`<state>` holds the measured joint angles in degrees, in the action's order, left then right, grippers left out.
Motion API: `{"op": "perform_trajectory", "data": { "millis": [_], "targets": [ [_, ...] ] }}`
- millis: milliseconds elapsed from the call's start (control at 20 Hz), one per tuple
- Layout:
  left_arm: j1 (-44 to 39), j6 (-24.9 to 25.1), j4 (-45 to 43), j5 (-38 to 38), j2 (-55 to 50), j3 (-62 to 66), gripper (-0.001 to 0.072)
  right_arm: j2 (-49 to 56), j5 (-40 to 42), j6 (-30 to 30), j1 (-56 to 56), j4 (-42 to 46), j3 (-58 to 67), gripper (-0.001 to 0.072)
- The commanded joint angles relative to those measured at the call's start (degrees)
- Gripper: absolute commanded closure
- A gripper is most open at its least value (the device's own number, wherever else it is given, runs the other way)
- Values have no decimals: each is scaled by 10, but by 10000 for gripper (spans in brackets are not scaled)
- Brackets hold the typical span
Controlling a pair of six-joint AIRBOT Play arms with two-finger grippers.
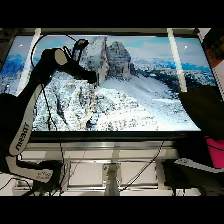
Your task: Fold the clothes and pants, and hang the long-sleeved shirts on hangers.
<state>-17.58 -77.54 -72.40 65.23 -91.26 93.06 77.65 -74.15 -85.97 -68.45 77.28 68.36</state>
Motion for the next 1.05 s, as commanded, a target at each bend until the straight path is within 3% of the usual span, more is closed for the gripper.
{"op": "perform_trajectory", "data": {
  "millis": [0, 100, 150, 250, 650, 1000],
  "targets": [
    [0, 0, 0, 0, 0, 0, 132, -1, -17, -35, -4, 0, 78, 253],
    [0, 0, 0, 0, 0, 0, 132, -1, -24, -35, 3, -55, 148, 262],
    [0, 0, 0, 0, 0, 0, 132, -1, -28, -35, 17, -83, 169, 311],
    [0, 0, 0, 0, 0, 0, 133, -1, -47, -30, 66, -97, 177, 684],
    [0, 0, 0, 0, 0, 0, 133, 5, -96, -29, 327, -15, 122, 690],
    [0, 0, 0, 0, 0, 0, 133, 8, -94, -30, 427, -5, 117, 690]
  ]
}}
